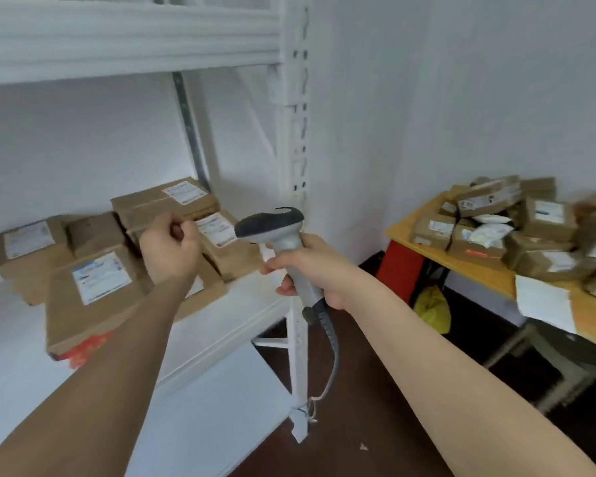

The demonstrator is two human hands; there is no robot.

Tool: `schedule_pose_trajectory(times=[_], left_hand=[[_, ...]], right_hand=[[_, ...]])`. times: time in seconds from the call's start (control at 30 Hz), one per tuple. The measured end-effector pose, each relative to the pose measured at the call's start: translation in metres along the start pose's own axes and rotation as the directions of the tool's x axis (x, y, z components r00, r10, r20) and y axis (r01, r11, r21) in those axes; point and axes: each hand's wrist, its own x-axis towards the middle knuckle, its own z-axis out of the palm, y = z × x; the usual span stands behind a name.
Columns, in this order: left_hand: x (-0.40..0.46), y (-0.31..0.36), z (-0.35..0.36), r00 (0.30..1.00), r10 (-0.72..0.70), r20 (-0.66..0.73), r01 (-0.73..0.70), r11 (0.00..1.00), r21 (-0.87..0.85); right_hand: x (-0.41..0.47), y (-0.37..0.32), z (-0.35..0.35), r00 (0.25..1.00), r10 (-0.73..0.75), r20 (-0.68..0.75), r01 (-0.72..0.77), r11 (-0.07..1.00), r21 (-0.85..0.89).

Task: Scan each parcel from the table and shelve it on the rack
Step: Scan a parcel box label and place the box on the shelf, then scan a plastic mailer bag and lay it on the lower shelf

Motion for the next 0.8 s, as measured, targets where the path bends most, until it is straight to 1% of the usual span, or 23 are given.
schedule_pose_trajectory(times=[0.07, 0.1, 0.2, 0.27, 0.33, 0.4, 0.5, 0.57, 0.63, 0.7, 0.73, 0.8], left_hand=[[-0.032, 0.035, 0.043, 0.983, 0.146, 0.110, -0.144, 0.989, -0.029], [-0.046, 0.055, 0.067, 0.972, 0.190, 0.139, -0.182, 0.981, -0.064], [-0.080, 0.112, 0.141, 0.948, 0.266, 0.176, -0.234, 0.955, -0.183], [-0.103, 0.150, 0.187, 0.916, 0.310, 0.254, -0.245, 0.935, -0.256], [-0.128, 0.186, 0.238, 0.881, 0.343, 0.325, -0.242, 0.919, -0.313], [-0.155, 0.214, 0.287, 0.855, 0.347, 0.385, -0.209, 0.911, -0.356], [-0.199, 0.246, 0.355, 0.813, 0.291, 0.504, -0.090, 0.918, -0.386], [-0.226, 0.260, 0.401, 0.765, 0.233, 0.600, 0.006, 0.930, -0.368], [-0.247, 0.269, 0.451, 0.691, 0.168, 0.704, 0.107, 0.938, -0.329], [-0.266, 0.271, 0.507, 0.584, 0.103, 0.805, 0.213, 0.938, -0.274], [-0.274, 0.271, 0.534, 0.515, 0.069, 0.854, 0.250, 0.941, -0.226], [-0.289, 0.268, 0.584, 0.339, -0.026, 0.940, 0.300, 0.950, -0.082]], right_hand=[[-0.028, 0.008, -0.062, 0.998, -0.006, -0.058, 0.006, 1.000, 0.002], [-0.041, 0.013, -0.093, 0.994, -0.005, -0.106, 0.007, 1.000, 0.016], [-0.077, 0.029, -0.177, 0.952, 0.024, -0.306, 0.008, 0.995, 0.103], [-0.100, 0.041, -0.226, 0.899, 0.066, -0.432, 0.018, 0.982, 0.189], [-0.123, 0.055, -0.275, 0.838, 0.109, -0.535, 0.039, 0.966, 0.257], [-0.140, 0.070, -0.318, 0.764, 0.155, -0.626, 0.067, 0.946, 0.316], [-0.153, 0.092, -0.374, 0.628, 0.243, -0.740, 0.109, 0.913, 0.392], [-0.156, 0.105, -0.410, 0.546, 0.298, -0.783, 0.121, 0.897, 0.425], [-0.153, 0.116, -0.446, 0.486, 0.328, -0.810, 0.120, 0.893, 0.433], [-0.144, 0.123, -0.483, 0.433, 0.345, -0.833, 0.117, 0.894, 0.432], [-0.137, 0.126, -0.503, 0.406, 0.360, -0.840, 0.112, 0.893, 0.437], [-0.119, 0.131, -0.541, 0.360, 0.393, -0.846, 0.098, 0.886, 0.453]])
